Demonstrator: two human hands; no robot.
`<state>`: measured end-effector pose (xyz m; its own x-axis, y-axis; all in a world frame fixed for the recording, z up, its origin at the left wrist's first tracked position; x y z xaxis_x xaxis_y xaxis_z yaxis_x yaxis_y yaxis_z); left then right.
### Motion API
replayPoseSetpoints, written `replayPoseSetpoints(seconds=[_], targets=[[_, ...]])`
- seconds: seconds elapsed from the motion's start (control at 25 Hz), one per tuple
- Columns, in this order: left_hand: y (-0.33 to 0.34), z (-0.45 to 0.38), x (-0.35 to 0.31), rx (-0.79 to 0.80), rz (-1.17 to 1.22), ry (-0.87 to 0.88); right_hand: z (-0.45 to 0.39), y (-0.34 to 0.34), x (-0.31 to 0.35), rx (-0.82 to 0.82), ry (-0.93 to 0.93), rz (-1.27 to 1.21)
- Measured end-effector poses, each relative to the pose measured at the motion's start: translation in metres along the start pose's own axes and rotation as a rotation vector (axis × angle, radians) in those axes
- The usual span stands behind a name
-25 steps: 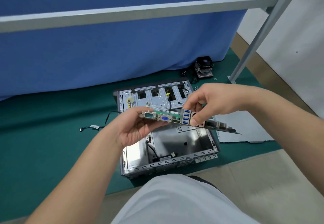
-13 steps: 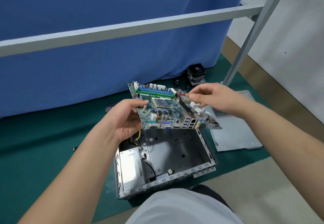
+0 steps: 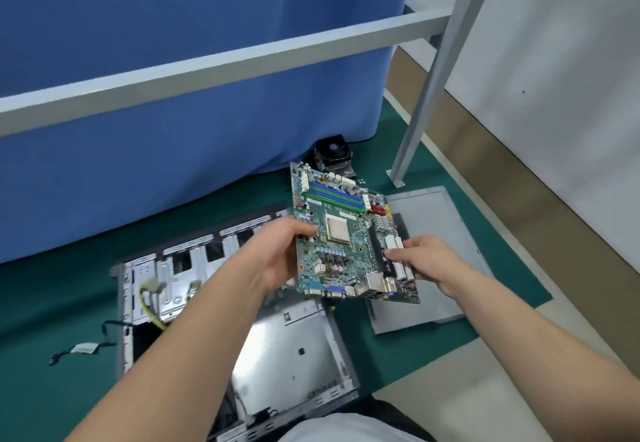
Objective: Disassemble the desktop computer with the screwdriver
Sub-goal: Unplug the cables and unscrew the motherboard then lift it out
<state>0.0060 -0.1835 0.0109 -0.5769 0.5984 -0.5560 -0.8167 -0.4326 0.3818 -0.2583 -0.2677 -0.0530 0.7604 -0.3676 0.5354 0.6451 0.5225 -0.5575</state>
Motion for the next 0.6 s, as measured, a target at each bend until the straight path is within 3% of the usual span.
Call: replayPoseSetpoints(seconds=[0.2,0.44,0.6], targets=[[0.051,-0.083,0.051,-0.099,-0.117,-0.146,-0.057,-0.047,-0.070,-0.065,0.132,0.084],[0.079,-0.146,0.122,-0.312,-0.027,-0.216,-0.112,-0.086,-0.114,-0.115,0.230,0.383],[0.090,-0.164,0.152,-0.304,0.083,-0.235,-0.128,-0.095,-0.134,-0.158,0.294,0.451]])
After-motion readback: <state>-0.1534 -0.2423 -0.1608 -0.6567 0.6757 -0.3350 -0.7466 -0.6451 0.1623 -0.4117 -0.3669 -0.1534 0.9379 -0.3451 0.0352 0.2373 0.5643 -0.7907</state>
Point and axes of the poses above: each hand's wrist, its own z-axis away from the middle knuckle, its own y-axis out of the palm, x = y × z, the point moved 8 cm from there along -z, towards the middle knuckle, and after that the axes turned 15 degrees about z, right-handed, at the moved point
